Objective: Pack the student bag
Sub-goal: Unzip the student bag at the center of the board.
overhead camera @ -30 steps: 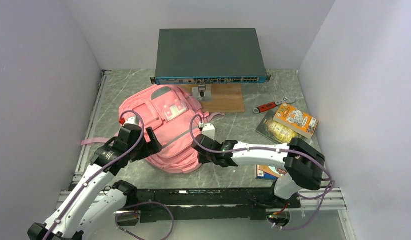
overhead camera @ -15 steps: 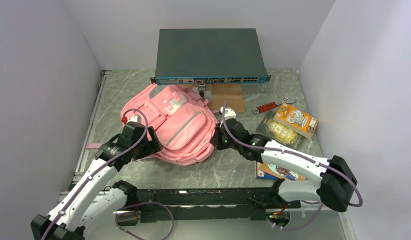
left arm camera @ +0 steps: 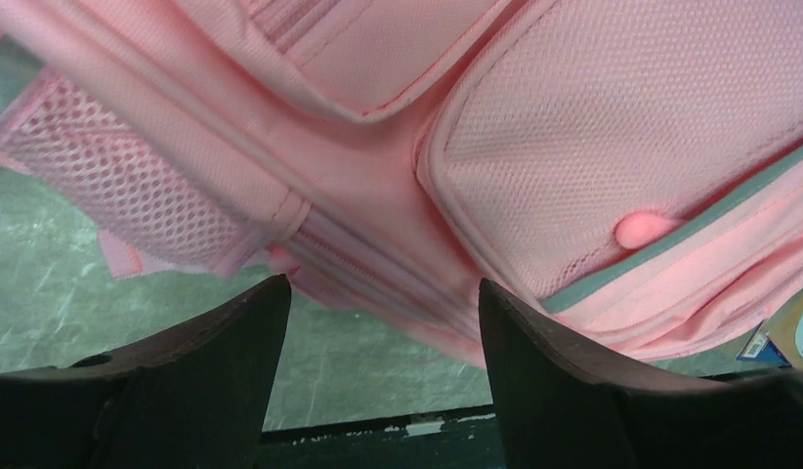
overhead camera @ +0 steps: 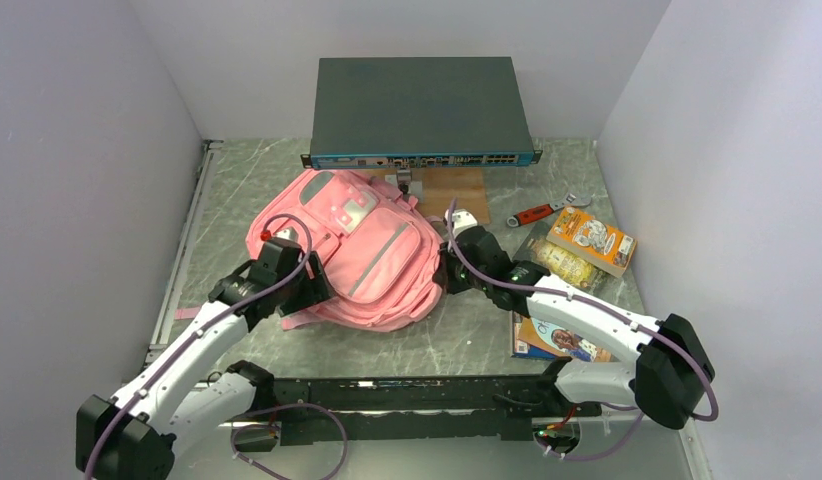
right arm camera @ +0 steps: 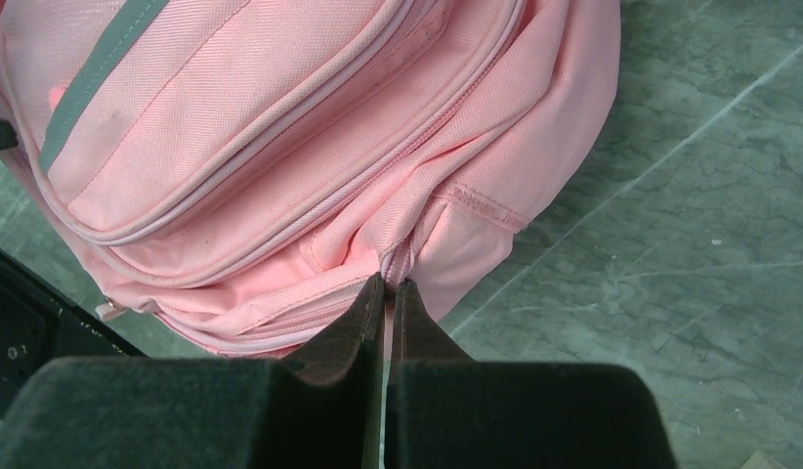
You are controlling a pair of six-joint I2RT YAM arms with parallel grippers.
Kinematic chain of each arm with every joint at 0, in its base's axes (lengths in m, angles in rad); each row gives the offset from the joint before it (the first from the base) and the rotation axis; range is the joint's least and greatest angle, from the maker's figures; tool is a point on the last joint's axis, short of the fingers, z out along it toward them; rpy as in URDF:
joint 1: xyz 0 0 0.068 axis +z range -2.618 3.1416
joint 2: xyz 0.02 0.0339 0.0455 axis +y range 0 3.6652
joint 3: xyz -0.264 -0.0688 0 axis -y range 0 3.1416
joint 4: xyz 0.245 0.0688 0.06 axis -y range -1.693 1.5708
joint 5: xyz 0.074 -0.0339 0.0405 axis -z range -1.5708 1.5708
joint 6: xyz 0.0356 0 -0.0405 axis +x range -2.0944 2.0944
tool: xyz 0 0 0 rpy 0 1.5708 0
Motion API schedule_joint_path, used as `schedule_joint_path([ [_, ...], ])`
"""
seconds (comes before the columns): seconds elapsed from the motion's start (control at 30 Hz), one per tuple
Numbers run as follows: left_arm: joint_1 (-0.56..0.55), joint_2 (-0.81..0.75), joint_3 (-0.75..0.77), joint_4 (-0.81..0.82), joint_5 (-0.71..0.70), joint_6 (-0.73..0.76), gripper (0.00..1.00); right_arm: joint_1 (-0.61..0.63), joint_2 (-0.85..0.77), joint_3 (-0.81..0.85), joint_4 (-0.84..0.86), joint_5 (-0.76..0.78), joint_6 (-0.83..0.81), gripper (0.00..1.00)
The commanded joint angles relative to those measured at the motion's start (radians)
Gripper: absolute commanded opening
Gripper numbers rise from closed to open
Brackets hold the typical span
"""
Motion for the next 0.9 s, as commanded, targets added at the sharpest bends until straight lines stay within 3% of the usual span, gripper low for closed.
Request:
schedule_joint_path([
  [0.0,0.004,0.041,-0.023,0.099,0.021,-0.012,0.75,-0.004,-0.003,0.028,0.074,-0.026,-0.038,0.0],
  [0.1,0.004,0.06,-0.037,0.131,0.021,-0.009,0.68,-0.004,0.004,0.021,0.081,-0.041,-0.038,0.0],
  [0.27,0.004,0.032,-0.046,0.156,0.021,0.011,0.48,-0.004,0.006,0.008,0.067,-0.041,-0.041,0.0],
  [0.33,0.004,0.005,-0.053,0.167,0.019,0.02,0.33,-0.004,-0.006,-0.006,0.064,-0.041,-0.052,0.0],
  [0.37,0.004,-0.009,-0.057,0.167,0.015,0.021,0.19,-0.004,-0.012,-0.017,0.067,-0.038,-0.063,0.0],
  [0.4,0.004,-0.026,-0.061,0.161,0.01,0.016,0.05,-0.003,-0.015,-0.027,0.062,-0.026,-0.073,0.04],
  [0.43,0.004,-0.046,-0.065,0.163,0.015,0.012,0.0,-0.002,-0.012,-0.027,0.045,-0.014,-0.089,0.1],
  [0.63,0.005,-0.219,-0.114,0.199,0.067,-0.041,0.0,0.106,-0.079,-0.028,-0.002,0.121,-0.187,0.56],
  [0.73,0.007,-0.296,-0.114,0.176,0.034,-0.06,0.0,0.147,-0.099,-0.02,0.009,0.132,-0.192,0.68],
  [0.87,0.007,-0.386,-0.118,0.149,-0.046,-0.049,0.0,0.115,-0.08,-0.037,0.116,0.08,-0.06,0.78],
])
